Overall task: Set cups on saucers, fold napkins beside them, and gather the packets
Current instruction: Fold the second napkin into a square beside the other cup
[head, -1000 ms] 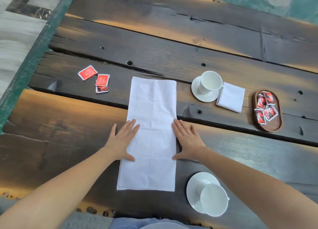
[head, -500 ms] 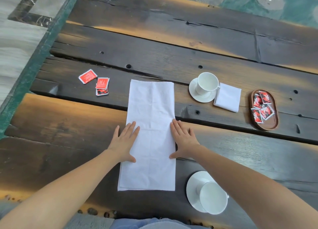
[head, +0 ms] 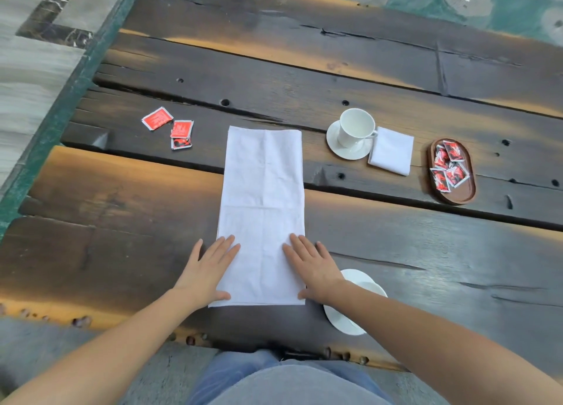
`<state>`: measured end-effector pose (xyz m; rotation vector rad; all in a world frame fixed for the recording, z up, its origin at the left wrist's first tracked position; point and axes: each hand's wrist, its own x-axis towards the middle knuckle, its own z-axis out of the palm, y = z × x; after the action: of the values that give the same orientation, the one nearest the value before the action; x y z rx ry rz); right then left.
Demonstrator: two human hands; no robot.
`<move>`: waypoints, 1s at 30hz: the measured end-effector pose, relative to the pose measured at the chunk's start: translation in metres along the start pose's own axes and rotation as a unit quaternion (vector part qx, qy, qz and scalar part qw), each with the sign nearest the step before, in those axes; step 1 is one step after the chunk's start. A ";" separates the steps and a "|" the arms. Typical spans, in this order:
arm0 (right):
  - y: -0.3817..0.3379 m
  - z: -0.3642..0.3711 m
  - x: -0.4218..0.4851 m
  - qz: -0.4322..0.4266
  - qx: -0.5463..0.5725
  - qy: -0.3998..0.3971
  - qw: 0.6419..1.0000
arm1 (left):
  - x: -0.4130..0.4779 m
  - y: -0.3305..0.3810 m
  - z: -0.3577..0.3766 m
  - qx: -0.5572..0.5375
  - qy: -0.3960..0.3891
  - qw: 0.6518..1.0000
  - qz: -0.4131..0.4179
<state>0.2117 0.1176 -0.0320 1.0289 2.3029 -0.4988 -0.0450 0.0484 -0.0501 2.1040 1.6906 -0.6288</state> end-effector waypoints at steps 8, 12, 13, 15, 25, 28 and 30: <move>-0.011 0.007 -0.011 -0.061 -0.063 0.066 0.994 | -0.018 0.013 0.010 -0.008 0.055 0.998 0.023; -0.020 0.008 -0.018 -0.119 -0.045 0.015 0.992 | -0.026 0.018 0.017 -0.057 0.061 0.995 0.057; -0.021 0.008 -0.020 -0.120 -0.042 0.002 0.992 | -0.028 0.019 0.019 -0.060 0.055 0.995 0.058; -0.024 0.008 -0.023 -0.113 -0.044 -0.006 0.993 | -0.031 0.021 0.021 -0.057 0.047 0.996 0.054; -0.025 0.008 -0.019 -0.057 0.012 0.016 0.998 | -0.031 0.021 0.019 -0.043 0.045 0.997 0.050; -0.019 0.005 -0.018 -0.041 0.096 0.025 0.994 | -0.031 0.022 0.019 -0.053 0.047 0.996 0.054; -0.014 -0.001 -0.019 -0.034 0.155 0.018 0.987 | -0.031 0.022 0.018 -0.063 0.046 0.995 0.056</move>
<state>0.2110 0.0987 -0.0185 1.1115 2.3463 -0.8963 -0.0312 0.0094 -0.0476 2.1500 1.6014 -0.3876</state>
